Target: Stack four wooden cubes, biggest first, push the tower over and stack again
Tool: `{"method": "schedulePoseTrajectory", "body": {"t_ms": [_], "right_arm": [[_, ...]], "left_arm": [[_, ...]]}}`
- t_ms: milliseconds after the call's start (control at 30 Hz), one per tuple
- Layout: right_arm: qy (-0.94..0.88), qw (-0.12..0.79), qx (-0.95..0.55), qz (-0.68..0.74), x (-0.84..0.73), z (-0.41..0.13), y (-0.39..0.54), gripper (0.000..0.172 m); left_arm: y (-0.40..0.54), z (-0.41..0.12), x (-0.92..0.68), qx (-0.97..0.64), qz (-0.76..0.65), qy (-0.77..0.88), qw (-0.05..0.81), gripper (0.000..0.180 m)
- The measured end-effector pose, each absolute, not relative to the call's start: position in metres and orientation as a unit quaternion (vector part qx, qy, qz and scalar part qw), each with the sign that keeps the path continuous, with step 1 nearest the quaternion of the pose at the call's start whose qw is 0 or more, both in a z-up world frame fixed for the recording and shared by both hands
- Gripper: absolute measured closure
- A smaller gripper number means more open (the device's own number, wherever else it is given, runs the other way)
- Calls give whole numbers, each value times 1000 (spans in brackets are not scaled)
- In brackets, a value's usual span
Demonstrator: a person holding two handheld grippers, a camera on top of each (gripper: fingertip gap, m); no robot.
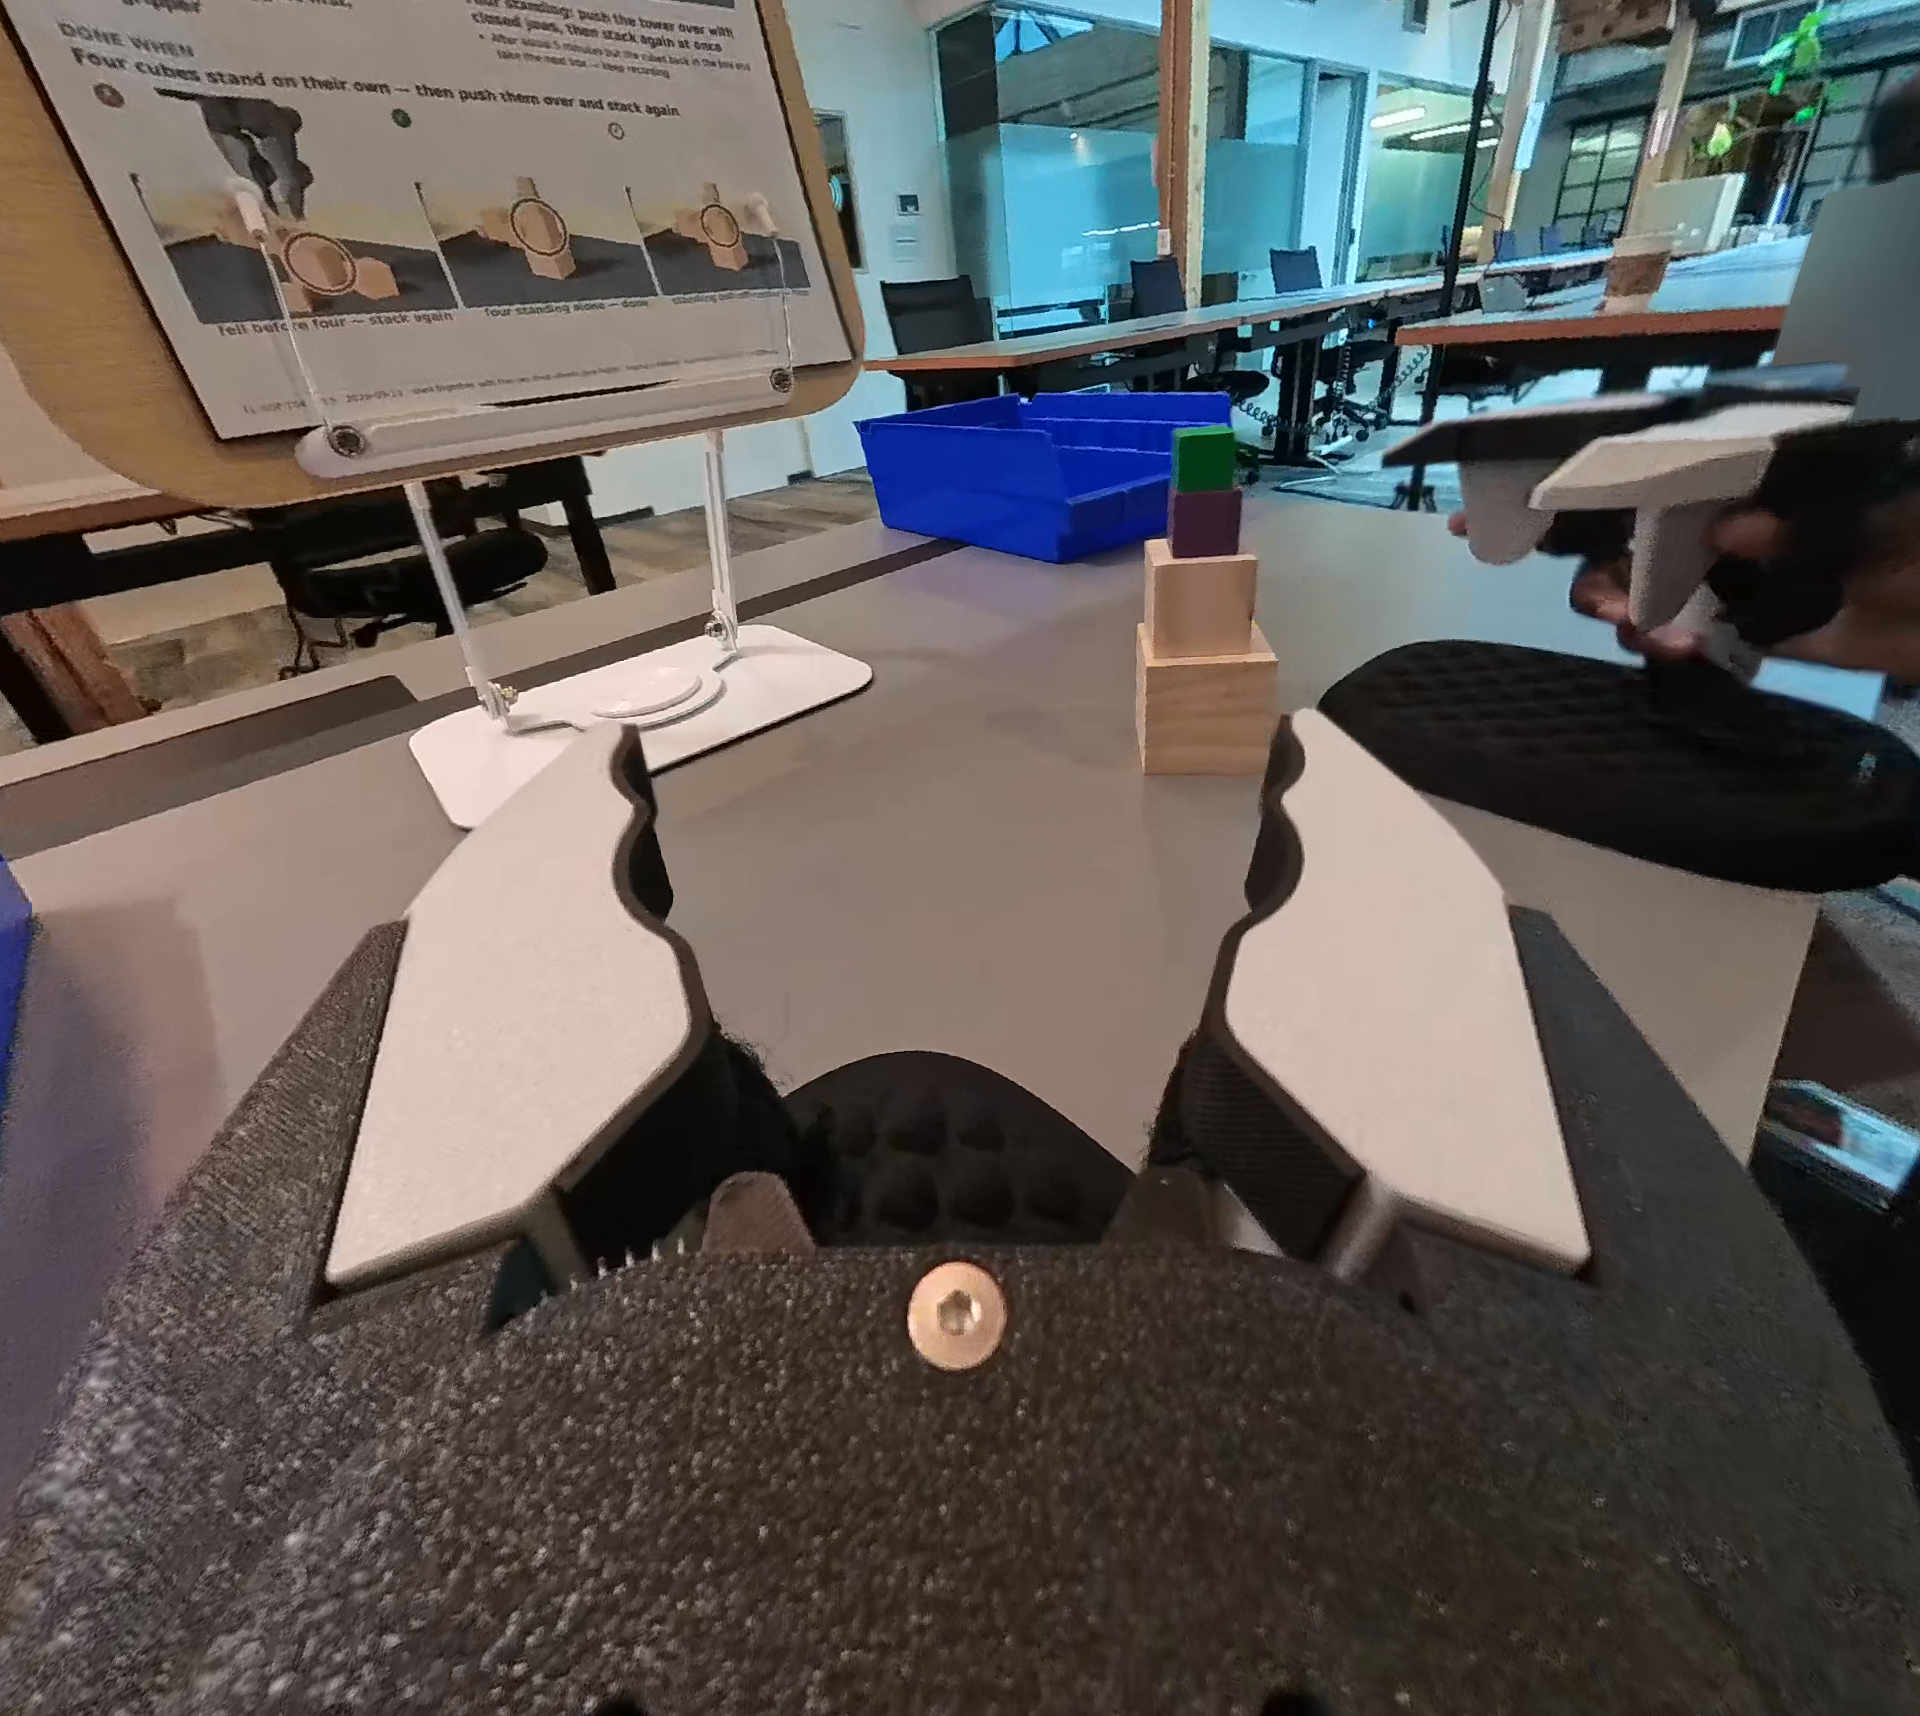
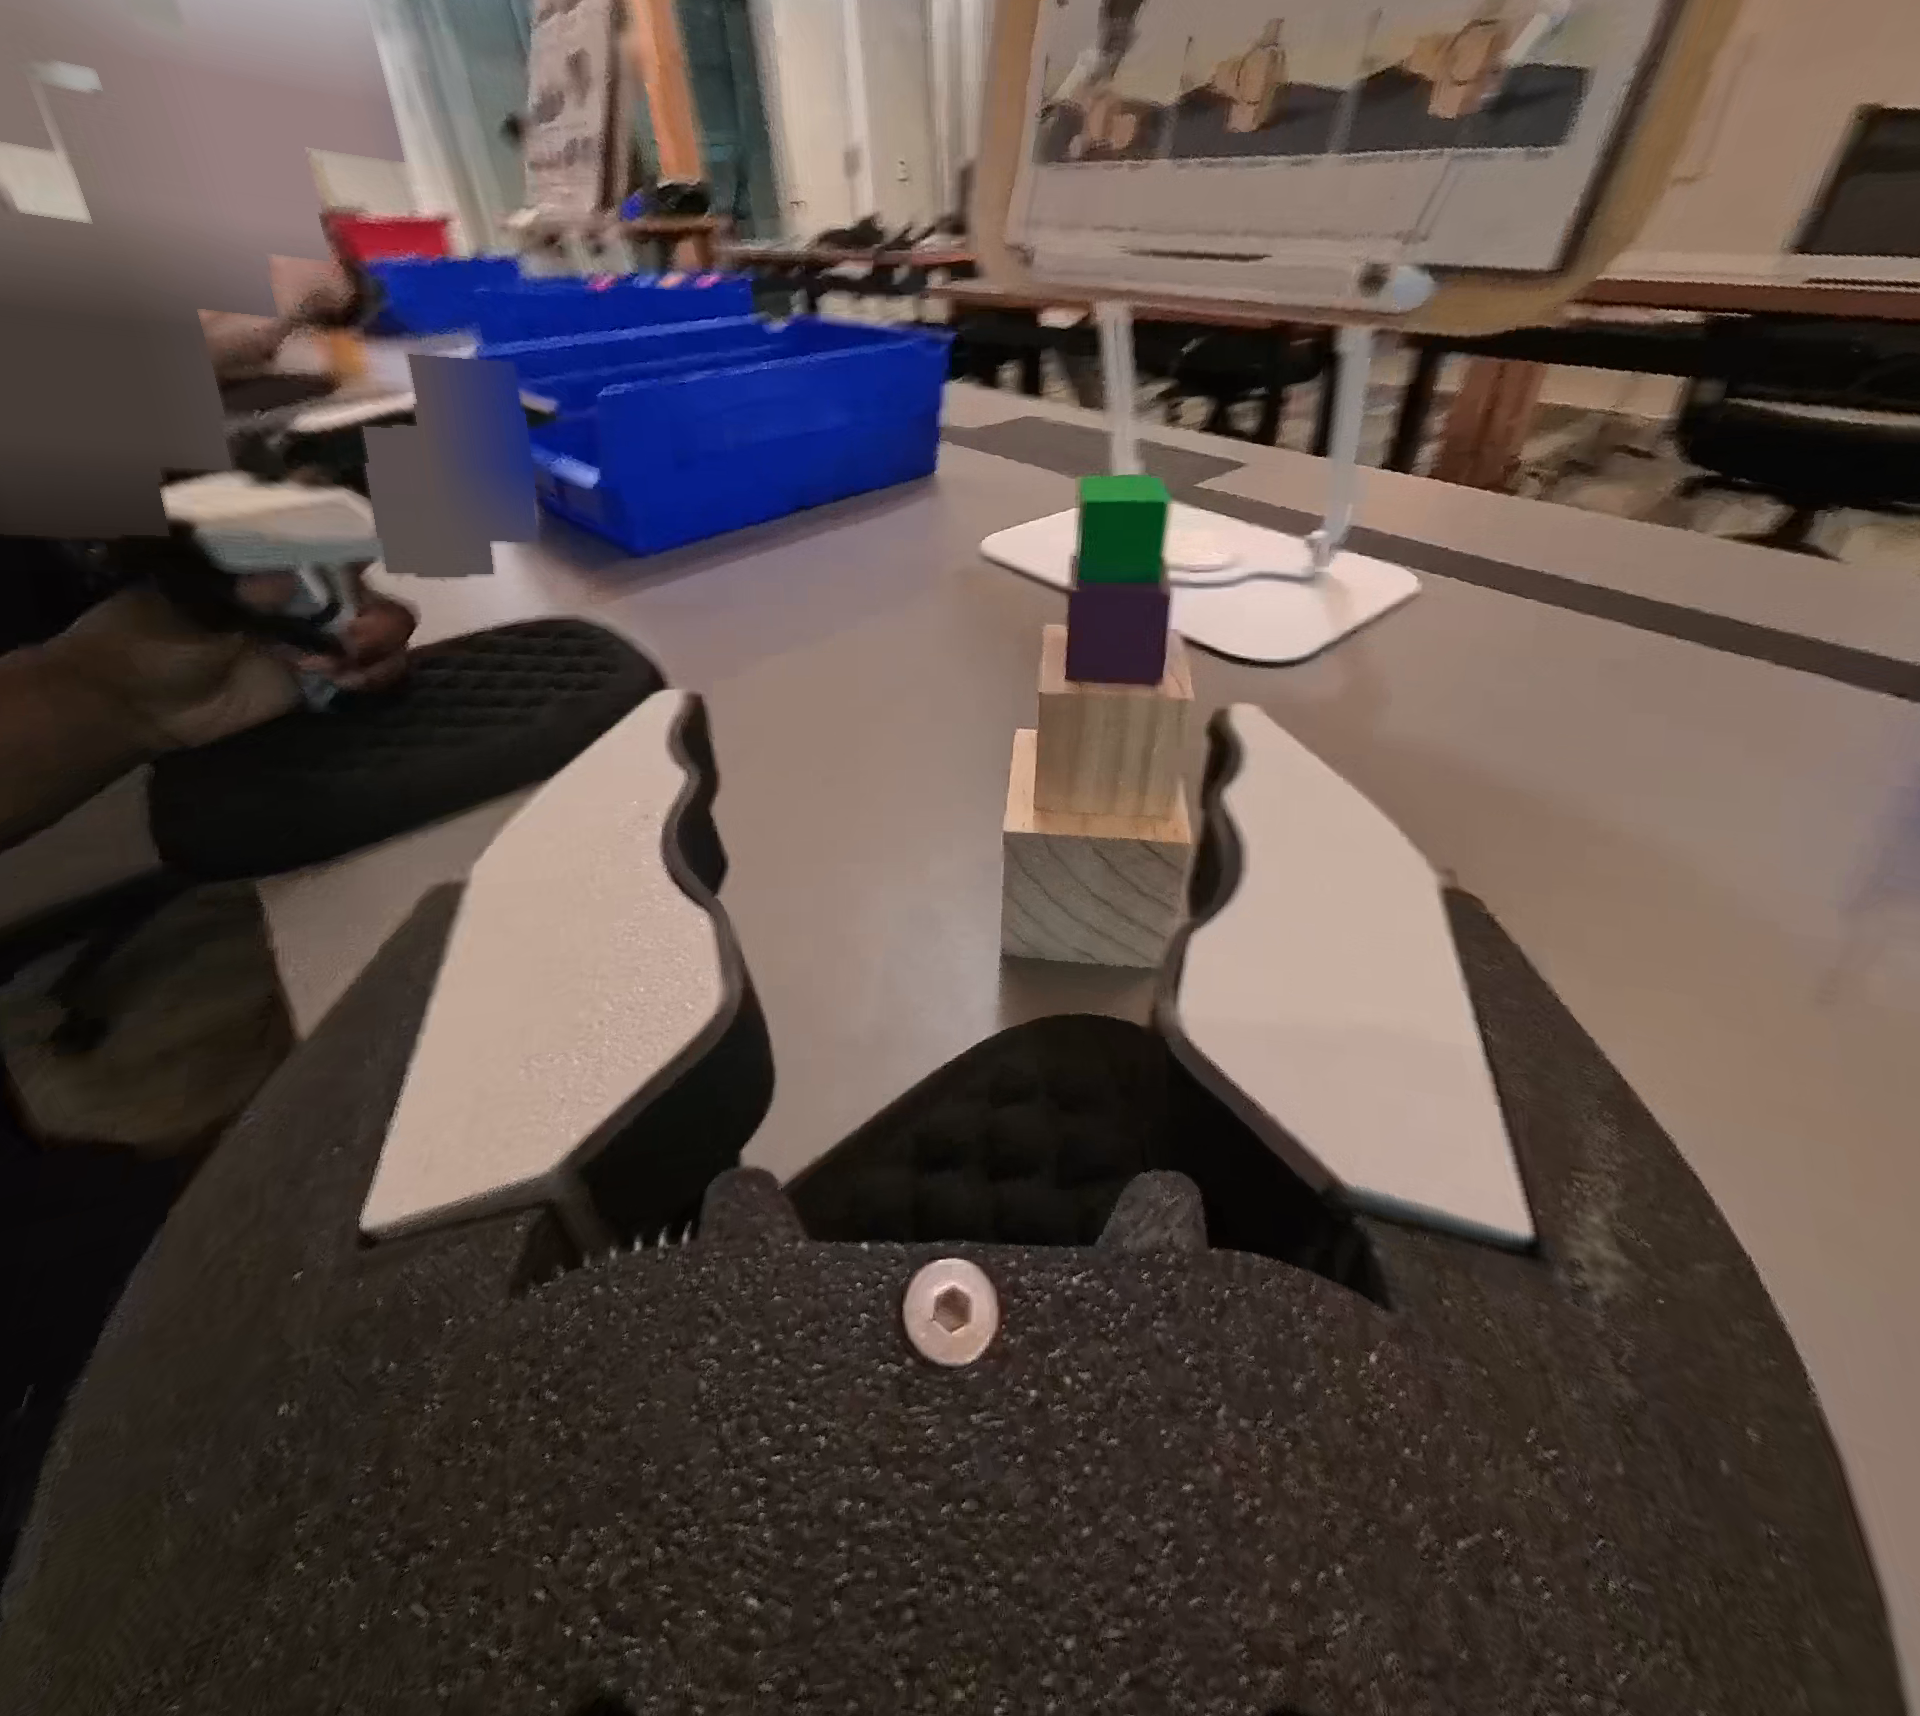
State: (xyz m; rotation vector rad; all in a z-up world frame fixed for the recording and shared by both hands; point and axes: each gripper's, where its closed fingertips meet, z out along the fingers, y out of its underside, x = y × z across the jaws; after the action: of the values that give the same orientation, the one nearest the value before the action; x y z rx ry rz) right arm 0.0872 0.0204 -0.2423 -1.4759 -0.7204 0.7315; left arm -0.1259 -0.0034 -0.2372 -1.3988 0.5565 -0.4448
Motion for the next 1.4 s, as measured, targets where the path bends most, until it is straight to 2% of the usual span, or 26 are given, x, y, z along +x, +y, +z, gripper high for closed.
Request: {"method": "schedulePoseTrajectory", "body": {"t_ms": [100, 133, 200, 267, 300, 333, 367, 533, 767, 1400], "right_arm": [[-447, 540, -625, 343, 86, -248, 17, 102], [-487, 509, -616, 352, 89, -251, 17, 104], [-508, 484, -605, 377, 98, -248, 27, 98], [-506, 481, -598, 393, 105, -246, 45, 108], [-512, 473, -601, 390, 108, -249, 53, 126], [-530, 458, -603, 382, 111, -256, 57, 164], [-548, 440, -606, 371, 112, -263, 61, 172], [-614, 395, -624, 278, 111, -295, 84, 172], [-636, 368, -628, 254, 98, -304, 98, 172], [-648, 369, -617, 254, 72, -305, 93, 172]], "left_arm": [[-5, -238, -124, -628, -186, 257, 711, 66], [-4, -238, -124, -629, -186, 258, 710, 66], [-3, -240, -123, -634, -191, 258, 704, 63], [-2, -241, -123, -638, -197, 258, 699, 59], [-2, -241, -123, -638, -200, 258, 697, 58], [-2, -241, -123, -638, -203, 257, 696, 58], [-2, -241, -124, -639, -205, 255, 697, 59], [-1, -241, -124, -640, -212, 253, 694, 57], [-1, -242, -124, -640, -202, 254, 696, 58], [-1, -241, -125, -639, -207, 250, 698, 59]]}}
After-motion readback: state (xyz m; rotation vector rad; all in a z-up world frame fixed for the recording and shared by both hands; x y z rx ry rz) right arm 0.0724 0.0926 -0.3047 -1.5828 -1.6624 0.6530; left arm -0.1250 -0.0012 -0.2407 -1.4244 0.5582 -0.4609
